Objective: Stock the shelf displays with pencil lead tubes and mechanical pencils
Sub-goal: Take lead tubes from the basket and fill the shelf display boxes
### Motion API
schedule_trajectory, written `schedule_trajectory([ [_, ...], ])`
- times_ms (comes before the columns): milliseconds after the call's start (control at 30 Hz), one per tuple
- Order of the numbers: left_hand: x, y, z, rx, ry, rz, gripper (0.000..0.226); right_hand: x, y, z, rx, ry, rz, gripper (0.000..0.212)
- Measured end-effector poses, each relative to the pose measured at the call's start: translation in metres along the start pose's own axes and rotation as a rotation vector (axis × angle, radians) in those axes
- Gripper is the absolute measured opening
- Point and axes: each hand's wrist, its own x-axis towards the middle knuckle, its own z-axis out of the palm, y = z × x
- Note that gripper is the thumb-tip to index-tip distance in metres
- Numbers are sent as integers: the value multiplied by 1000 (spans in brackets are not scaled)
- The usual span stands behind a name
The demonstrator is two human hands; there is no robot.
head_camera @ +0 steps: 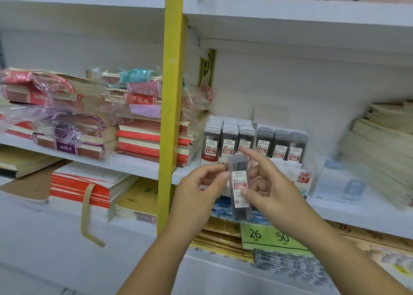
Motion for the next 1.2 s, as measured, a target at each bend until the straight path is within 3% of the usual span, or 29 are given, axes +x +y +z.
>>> schedule_trajectory([
  [167, 9, -10, 28, 594, 38, 347, 50, 25, -15, -73, -91, 405, -173, 55],
  [300, 12, -24, 37, 837, -51, 404, 66, 49, -8, -92, -363, 368, -176, 50],
  [567, 14, -40, 37, 839, -44, 443, 68, 72, 17, -82, -552, 117, -29, 34],
  [667, 16, -42, 36, 811, -50, 453, 67, 77, 22, -77, -784, 176, -59, 26],
  [733, 16, -40, 35, 804, -63, 443, 67, 79, 21, -77, -1001, 238, -87, 29],
  [800, 13, -37, 35, 791, -69, 432, 66, 77, 17, -76, -1060, 234, -67, 35],
  [900, -1, -31, 33, 730, -12, 432, 61, 57, 8, -73, -844, 291, -120, 40],
  [1033, -40, -42, 25, 669, -26, 375, 46, -12, 3, -59, -238, 349, -190, 23],
  [1100, -67, -62, 20, 644, -167, 273, 40, -49, 19, -42, -31, 259, -62, 20],
  [1200, -109, -103, 12, 683, -452, 86, 37, -97, 71, -11, -10, 31, 275, 17],
])
